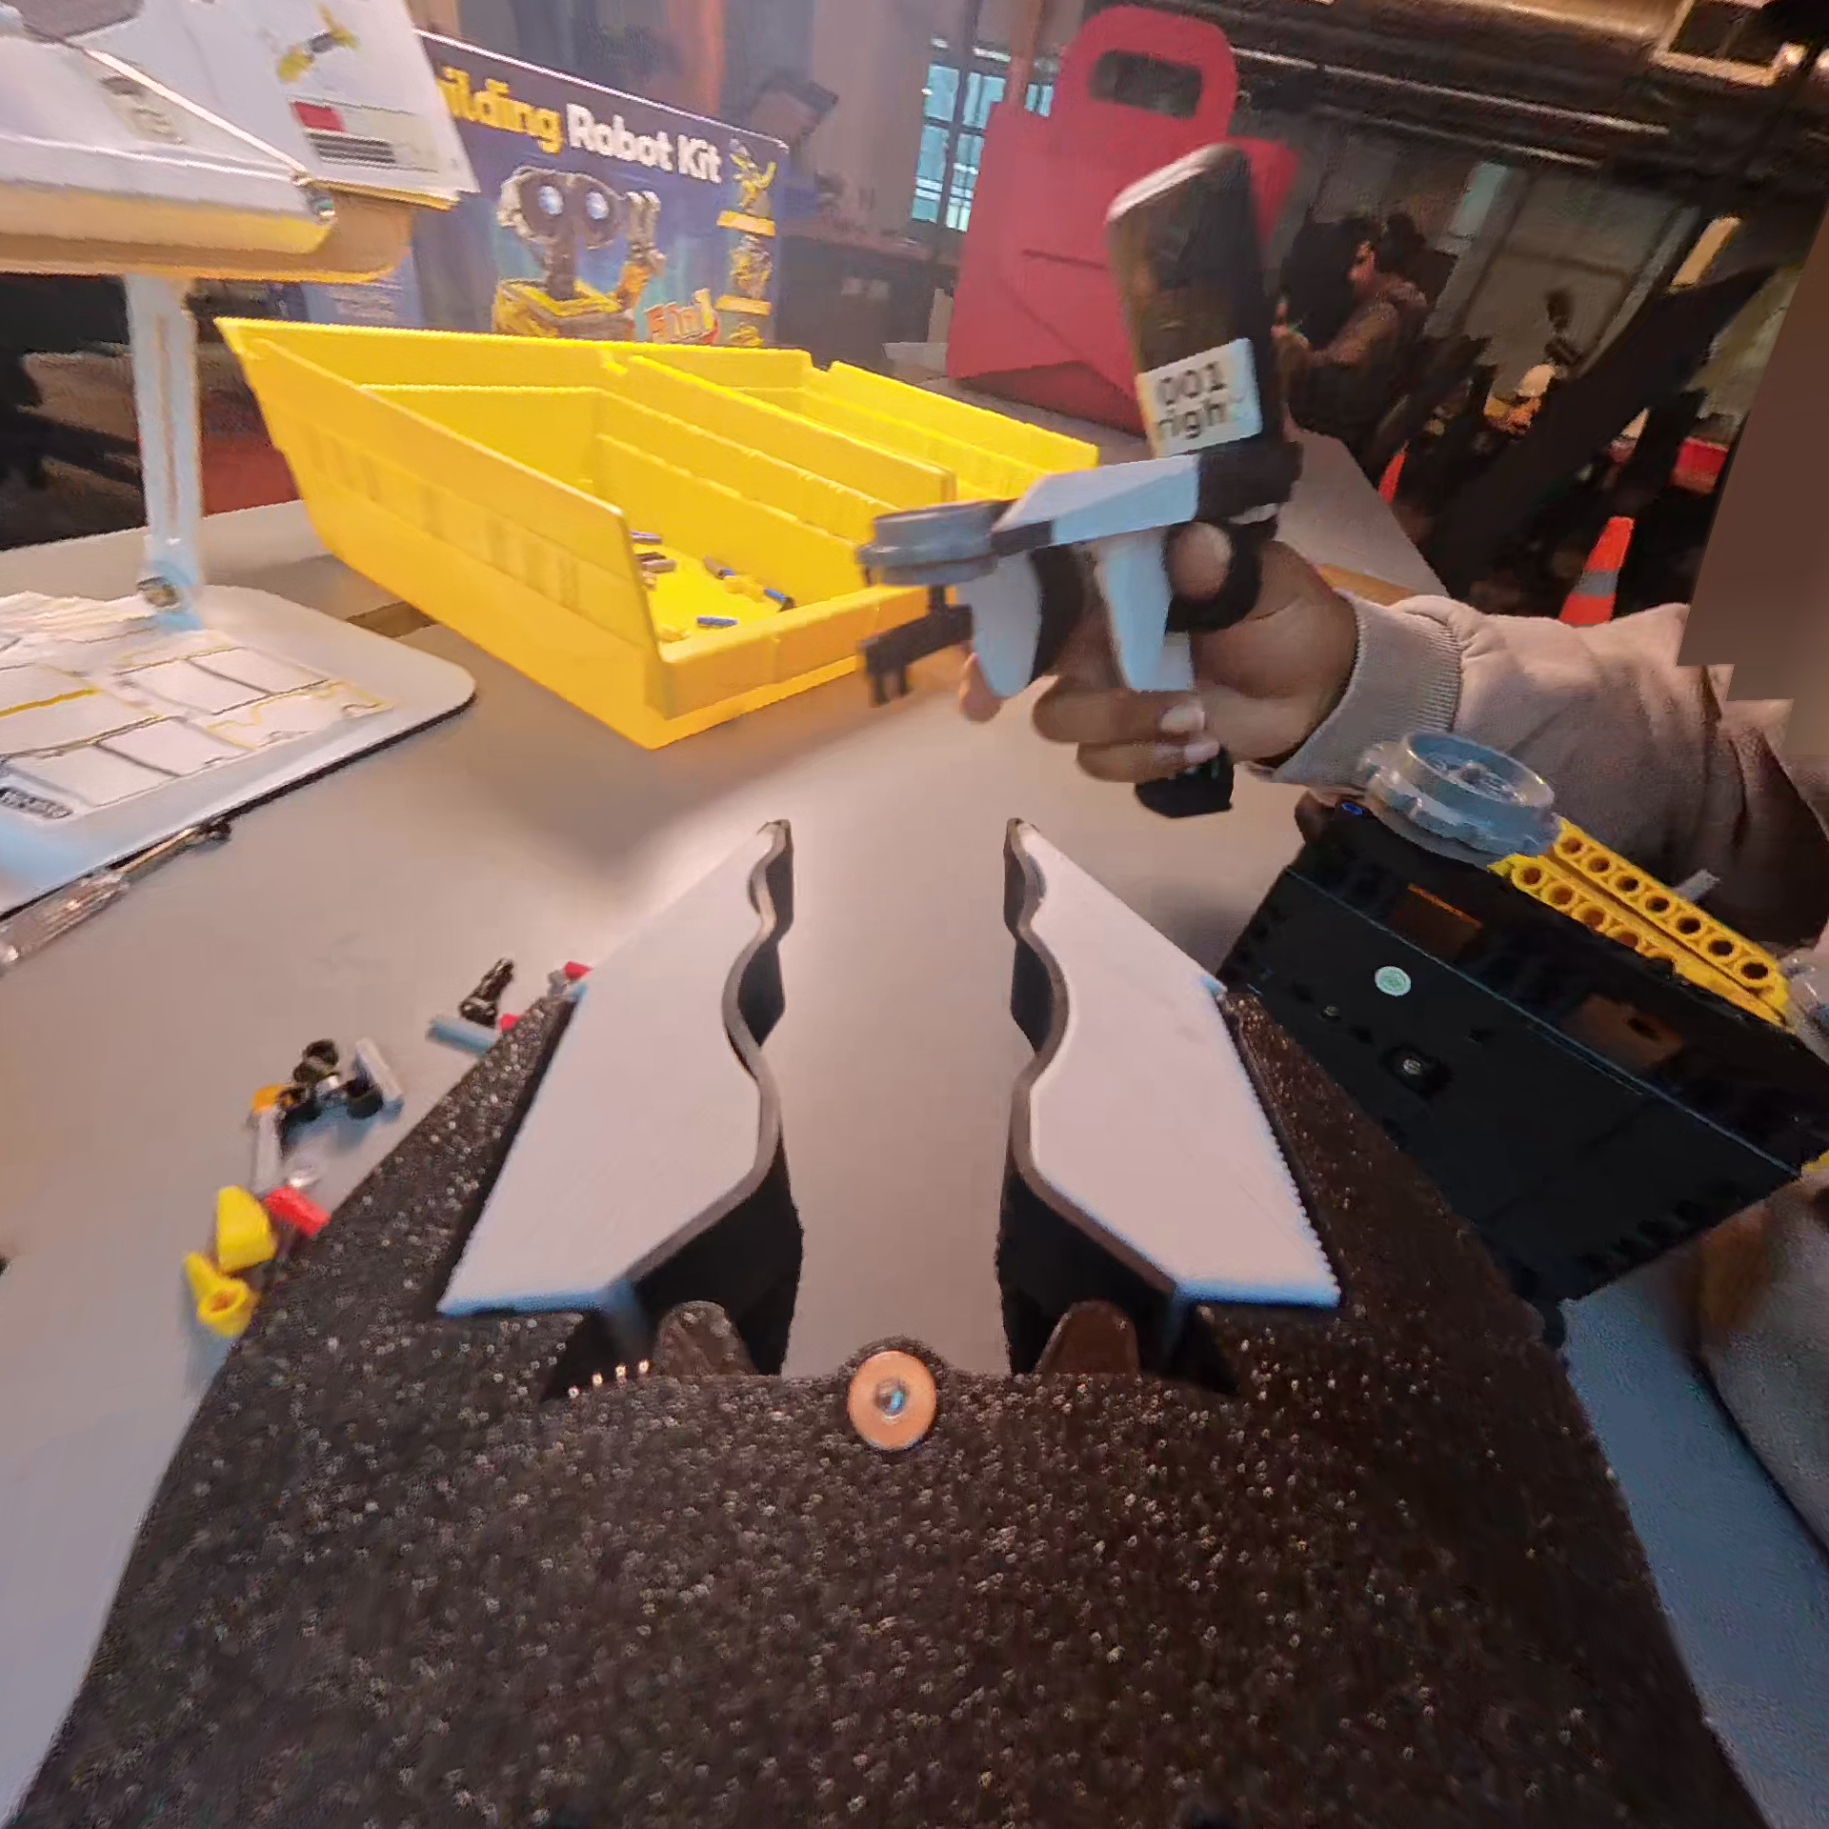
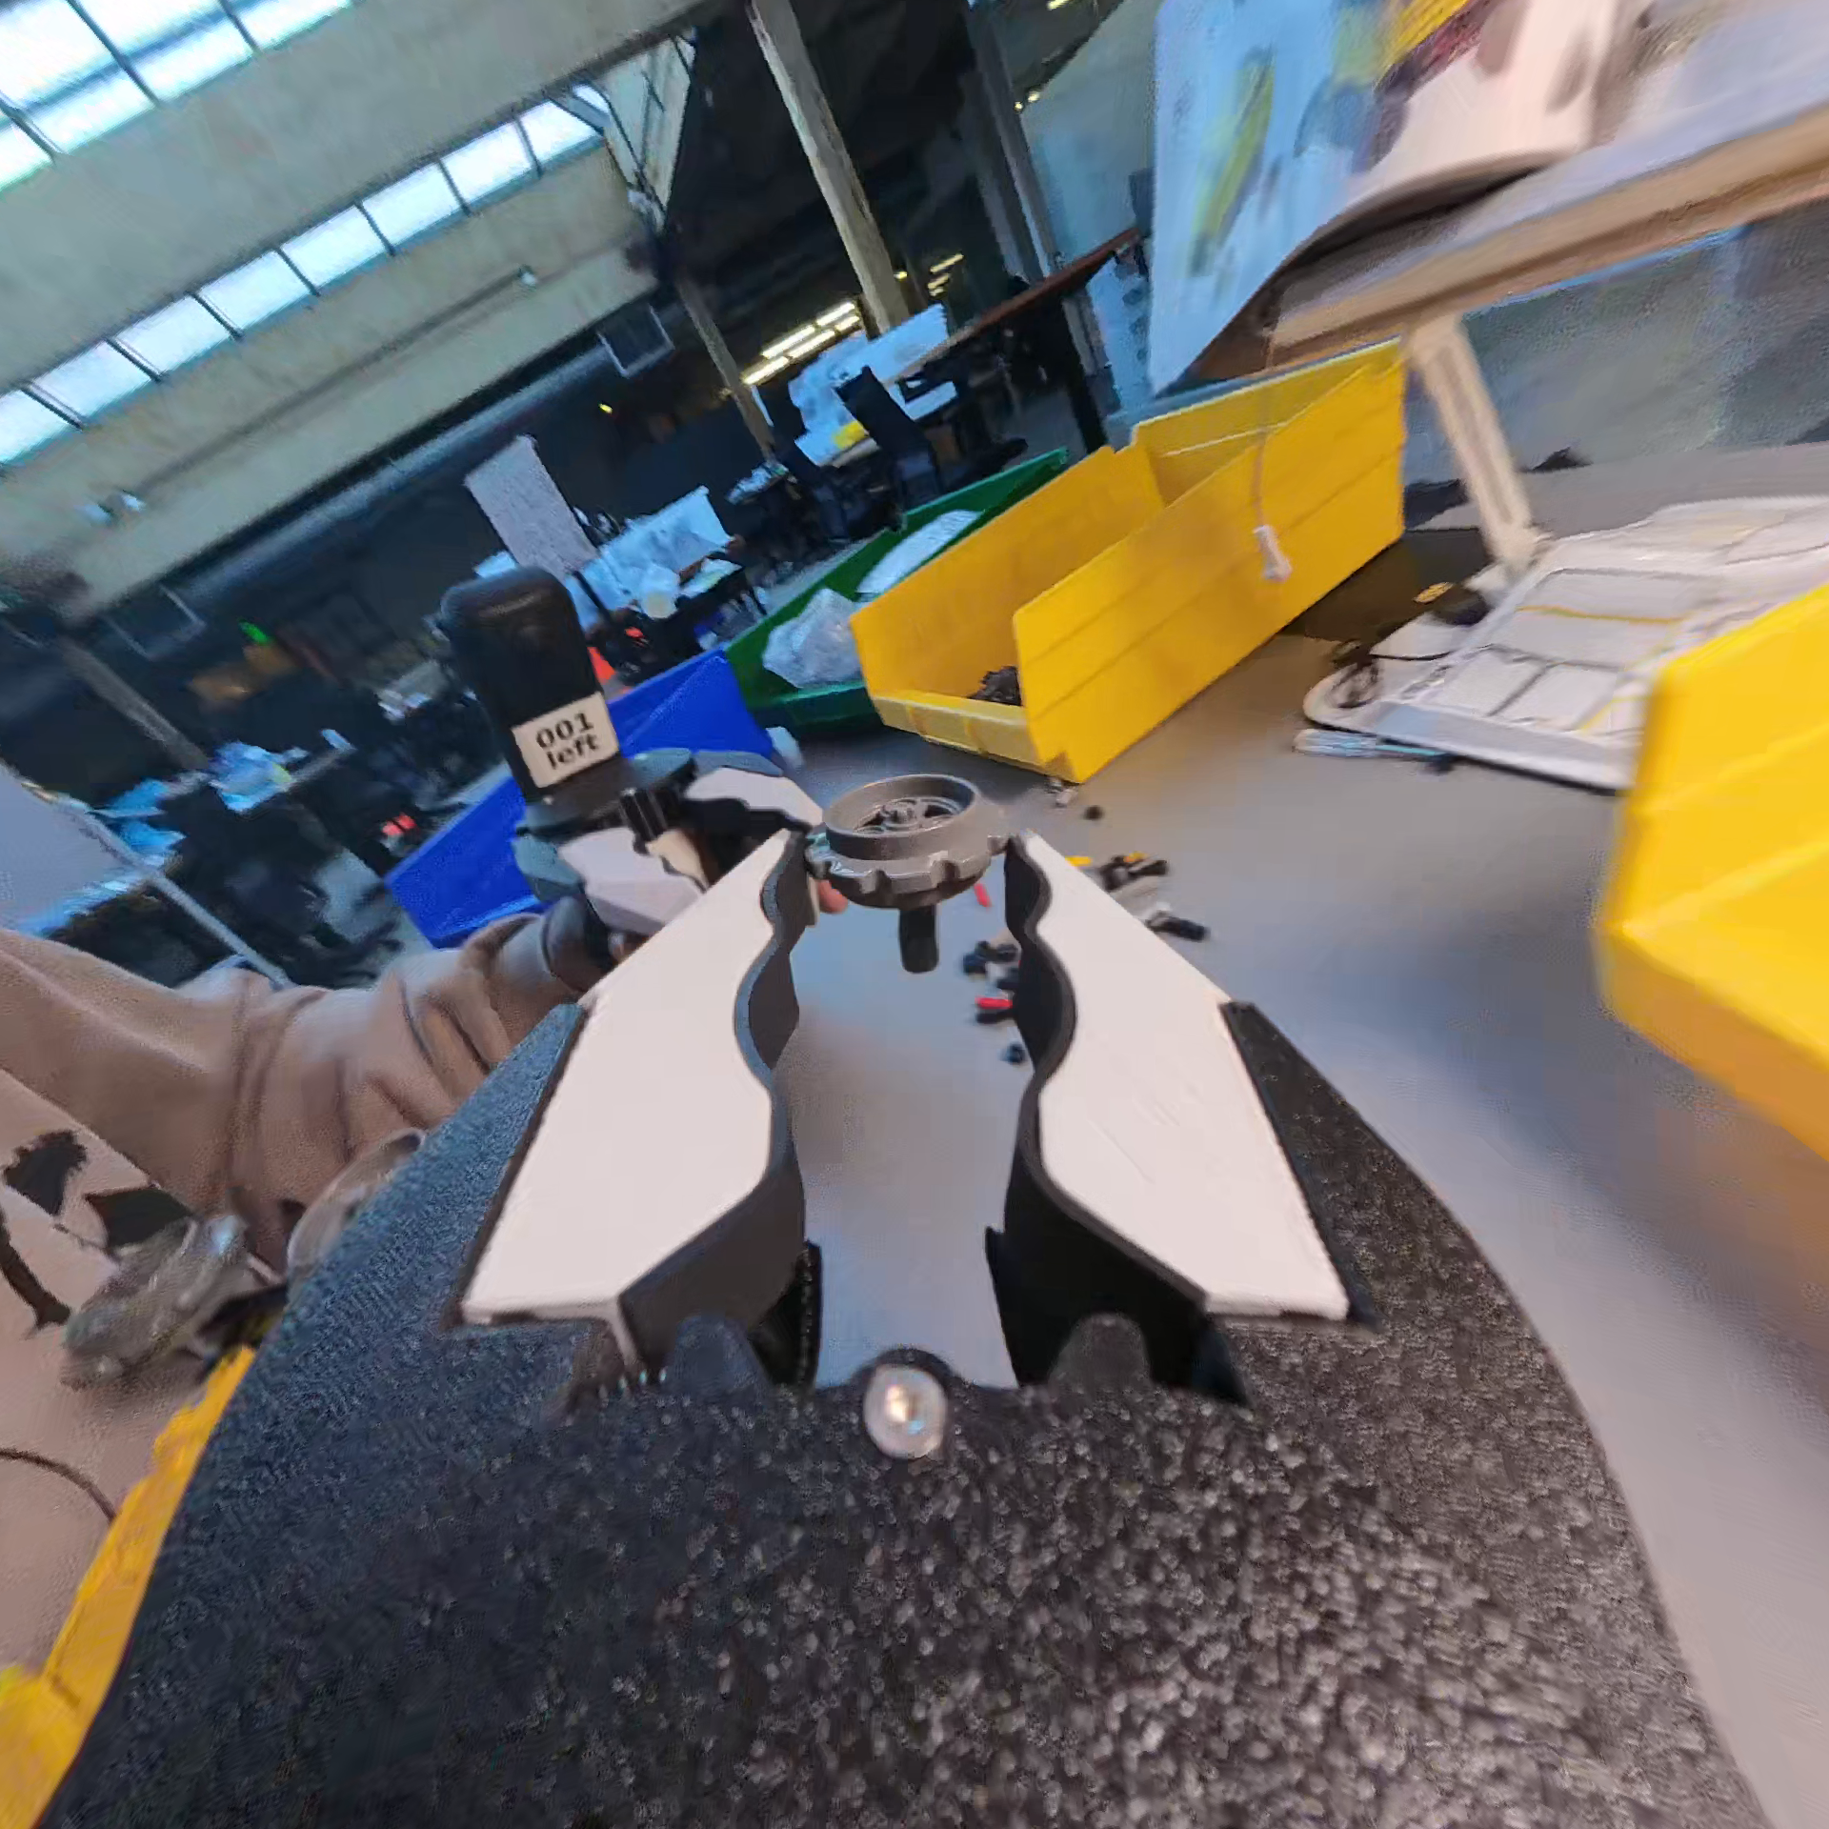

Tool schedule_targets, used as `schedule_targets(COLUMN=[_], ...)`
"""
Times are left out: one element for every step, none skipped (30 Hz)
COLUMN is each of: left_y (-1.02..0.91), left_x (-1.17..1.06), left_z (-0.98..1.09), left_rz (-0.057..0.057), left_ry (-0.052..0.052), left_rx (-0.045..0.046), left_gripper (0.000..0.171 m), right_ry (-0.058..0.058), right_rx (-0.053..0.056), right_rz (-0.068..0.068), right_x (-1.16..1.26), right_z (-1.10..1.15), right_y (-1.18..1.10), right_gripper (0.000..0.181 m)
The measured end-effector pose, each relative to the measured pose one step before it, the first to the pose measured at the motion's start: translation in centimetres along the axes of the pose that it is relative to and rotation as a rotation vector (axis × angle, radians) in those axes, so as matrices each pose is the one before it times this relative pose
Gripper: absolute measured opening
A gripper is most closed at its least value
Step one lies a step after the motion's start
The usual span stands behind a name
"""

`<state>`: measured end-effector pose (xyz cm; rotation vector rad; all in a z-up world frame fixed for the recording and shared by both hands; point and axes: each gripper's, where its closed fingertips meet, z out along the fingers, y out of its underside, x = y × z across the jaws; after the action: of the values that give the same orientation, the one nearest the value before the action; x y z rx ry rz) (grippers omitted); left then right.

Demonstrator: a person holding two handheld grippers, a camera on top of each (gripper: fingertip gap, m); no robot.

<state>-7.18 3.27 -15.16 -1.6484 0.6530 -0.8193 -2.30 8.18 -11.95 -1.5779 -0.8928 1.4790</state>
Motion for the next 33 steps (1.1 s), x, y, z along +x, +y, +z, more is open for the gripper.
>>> schedule_targets(left_y=[0.04, -0.054, -0.101, -0.037, 0.092, 0.071, -0.082, -0.281, -0.189, -0.099, 0.02, 0.098, 0.12, 0.183, 0.167, 0.041, 0.126, 0.29, 0.338, 0.252, 0.18, 0.137, 0.19, 0.34, 0.41, 0.288, 0.105, -0.083, -0.109, -0.035, 0.022, 0.074, 0.04], left_x=[0.517, 0.331, 0.184, 0.032, -0.116, -0.237, -0.111, 0.285, 0.199, 0.26, 0.339, 0.35, 0.332, 0.32, 0.246, 0.142, 0.2, 0.177, 0.162, 0.205, 0.324, 0.326, 0.302, 0.273, 0.19, 0.1, 0.016, -0.064, -0.038, -0.056, -0.11, -0.144, -0.085], left_z=[0.28, 0.193, 0.112, 0.08, 0.04, -0.03, -0.165, -0.221, -0.147, -0.043, 0.045, 0.111, 0.131, 0.135, 0.077, 0.002, -0.025, 0.037, 0.095, 0.129, 0.165, 0.188, 0.214, 0.221, 0.216, 0.154, 0.071, -0.024, -0.066, -0.049, -0.027, -0.028, -0.05], left_rz=[0.0309, 0.0253, 0.0178, 0.0116, 0.011, 0.0119, 0.0108, 0.0065, -0.0066, -0.0078, 0.0049, 0.0246, 0.0317, 0.0188, 0.0053, 0.001, -0.0009, -0.0041, 0.0, 0.0042, 0.0011, 0.0003, 0.004, 0.0068, 0.012, 0.0136, 0.0043, -0.004, -0.0067, -0.0032, 0.0029, 0.0038, -0.0026], left_ry=[0.0037, -0.0039, -0.0077, -0.0118, -0.0163, -0.0196, -0.0074, 0.0239, 0.0199, 0.0226, 0.0197, 0.0101, 0.005, 0.0099, 0.0124, 0.009, 0.0154, 0.0145, 0.0107, 0.0102, 0.0166, 0.0159, 0.0131, 0.0108, 0.0031, -0.0026, -0.0048, -0.0048, -0.0005, -0.0024, -0.0077, -0.0081, -0.0006], left_rx=[-0.00617, -0.00272, 0.00089, -0.00221, -0.00875, -0.00625, 0.00559, 0.01655, 0.00851, 0.00275, -0.00223, -0.00672, -0.01079, -0.01777, -0.01649, -0.00644, -0.01121, -0.0222, -0.02165, -0.0131, -0.00985, -0.00862, -0.01206, -0.0226, -0.0275, -0.01981, -0.00995, 0.00064, 0.00346, 0.00101, -0.00204, -0.00377, -0.00073], left_gripper=[0.042, 0.042, 0.042, 0.04, 0.035, 0.028, 0.018, 0.007, 0.007, 0.007, 0.007, 0.007, 0.007, 0.007, 0.007, 0.007, 0.007, 0.007, 0.007, 0.007, 0.007, 0.007, 0.007, 0.007, 0.007, 0.007, 0.007, 0.007, 0.007, 0.007, 0.007, 0.007, 0.007], right_ry=[-0.038, -0.0355, -0.0279, -0.0206, -0.0302, -0.0389, -0.0267, -0.0144, -0.0284, -0.0211, -0.0184, -0.0142, -0.0106, -0.0065, 0.0044, 0.0244, 0.0262, 0.0189, -0.0007, -0.0192, -0.018, -0.0176, -0.0162, -0.0067, -0.0084, -0.0046, -0.0002, 0.0006, -0.0054, -0.0049, -0.0029, -0.0029, -0.0095], right_rx=[0.003, -0.0111, -0.0148, -0.0023, -0.0008, -0.0075, -0.001, 0.0072, -0.0042, -0.0104, -0.015, -0.0134, -0.0171, -0.026, -0.0271, -0.0235, -0.0278, -0.0275, -0.0233, -0.013, -0.0032, -0.0155, -0.0321, -0.023, 0.0067, -0.0068, -0.0132, -0.0074, -0.0085, -0.0057, -0.0007, -0.0036, -0.0033], right_rz=[0.053, 0.0315, 0.0085, 0.0034, 0.0054, -0.0002, -0.0089, -0.0248, -0.0272, -0.0194, -0.0138, -0.0164, -0.0287, -0.0368, -0.0378, -0.0415, -0.0468, -0.0365, -0.0209, -0.01, -0.0013, -0.0018, -0.0098, -0.0137, -0.0059, 0.0008, -0.0014, -0.0023, 0.0017, 0.0005, -0.0014, -0.0034, 0.0057], right_x=[-0.797, -0.752, -0.602, -0.45, -0.537, -0.609, -0.379, -0.119, -0.3, -0.208, -0.224, -0.239, -0.227, -0.189, -0.051, 0.224, 0.252, 0.159, -0.104, -0.39, -0.392, -0.378, -0.355, -0.203, -0.202, -0.094, 0.042, 0.07, -0.006, 0.026, 0.08, 0.157, 0.114], right_z=[1.703, 1.402, 1.061, 0.765, 0.543, 0.375, 0.121, -0.178, -0.3, -0.35, -0.289, -0.244, -0.249, -0.272, -0.307, -0.356, -0.313, -0.202, -0.066, 0.061, 0.142, 0.204, 0.239, 0.195, -0.001, -0.021, -0.065, -0.116, -0.082, -0.021, 0.035, 0.064, 0.078], right_y=[0.698, 0.824, 0.736, 0.472, 0.368, 0.391, 0.256, 0.056, 0.15, 0.169, 0.225, 0.196, 0.194, 0.259, 0.247, 0.201, 0.298, 0.3, 0.234, 0.112, 0.023, 0.269, 0.559, 0.436, -0.043, 0.084, 0.122, 0.036, 0.047, 0.029, 0.015, 0.076, 0.102], right_gripper=[0.038, 0.038, 0.038, 0.039, 0.039, 0.039, 0.039, 0.039, 0.039, 0.039, 0.039, 0.039, 0.039, 0.039, 0.038, 0.039, 0.043, 0.051, 0.056, 0.058, 0.06, 0.06, 0.058, 0.054, 0.048, 0.044, 0.042, 0.041, 0.041, 0.041, 0.041, 0.041, 0.042])
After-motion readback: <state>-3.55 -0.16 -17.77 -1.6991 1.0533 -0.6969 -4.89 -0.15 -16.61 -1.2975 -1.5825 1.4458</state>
